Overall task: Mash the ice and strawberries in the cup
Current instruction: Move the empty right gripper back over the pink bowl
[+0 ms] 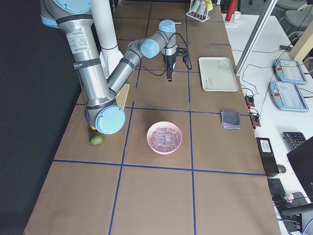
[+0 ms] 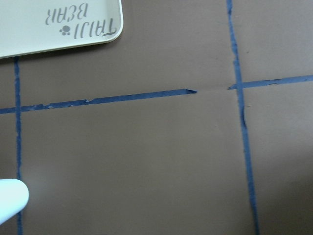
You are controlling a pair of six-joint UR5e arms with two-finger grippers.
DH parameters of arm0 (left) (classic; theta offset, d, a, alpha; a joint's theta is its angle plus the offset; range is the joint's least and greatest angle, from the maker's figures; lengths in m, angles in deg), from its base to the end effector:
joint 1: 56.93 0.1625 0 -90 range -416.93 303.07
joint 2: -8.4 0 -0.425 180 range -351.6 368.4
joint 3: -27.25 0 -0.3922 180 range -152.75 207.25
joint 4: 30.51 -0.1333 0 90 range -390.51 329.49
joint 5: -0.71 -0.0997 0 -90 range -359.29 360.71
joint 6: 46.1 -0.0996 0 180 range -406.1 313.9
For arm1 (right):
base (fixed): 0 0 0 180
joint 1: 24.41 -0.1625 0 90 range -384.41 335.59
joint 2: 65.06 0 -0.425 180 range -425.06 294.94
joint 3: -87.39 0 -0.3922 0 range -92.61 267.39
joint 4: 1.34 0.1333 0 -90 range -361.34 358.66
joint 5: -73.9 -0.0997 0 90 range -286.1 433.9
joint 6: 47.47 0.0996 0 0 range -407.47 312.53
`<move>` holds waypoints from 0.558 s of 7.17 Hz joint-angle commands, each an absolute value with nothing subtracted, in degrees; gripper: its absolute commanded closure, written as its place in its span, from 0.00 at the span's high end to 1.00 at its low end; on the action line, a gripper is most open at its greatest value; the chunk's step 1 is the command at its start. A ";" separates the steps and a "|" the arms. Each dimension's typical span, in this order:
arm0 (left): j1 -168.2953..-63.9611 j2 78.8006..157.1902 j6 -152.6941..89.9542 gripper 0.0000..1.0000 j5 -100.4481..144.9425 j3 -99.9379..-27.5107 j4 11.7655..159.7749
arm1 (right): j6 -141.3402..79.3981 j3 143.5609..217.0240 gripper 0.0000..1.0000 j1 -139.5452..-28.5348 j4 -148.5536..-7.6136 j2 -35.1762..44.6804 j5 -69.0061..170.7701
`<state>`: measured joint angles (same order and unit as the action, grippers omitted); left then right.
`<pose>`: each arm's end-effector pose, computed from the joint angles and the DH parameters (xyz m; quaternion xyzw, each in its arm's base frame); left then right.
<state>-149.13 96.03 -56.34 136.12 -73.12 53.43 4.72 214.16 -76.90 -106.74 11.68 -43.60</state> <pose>-0.0805 -0.4701 0.5991 0.0573 0.3820 0.0712 0.9196 -0.2240 -0.4352 0.2916 0.0449 -0.3648 0.0483 0.9288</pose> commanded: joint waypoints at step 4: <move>-149.13 96.03 -56.30 1.00 136.15 -73.39 53.43 | -12.13 205.81 0.99 -87.68 -85.92 30.91 -47.74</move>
<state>-149.13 96.00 -56.30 136.15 -73.38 53.43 -11.32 209.69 -86.85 -92.19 28.49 -47.52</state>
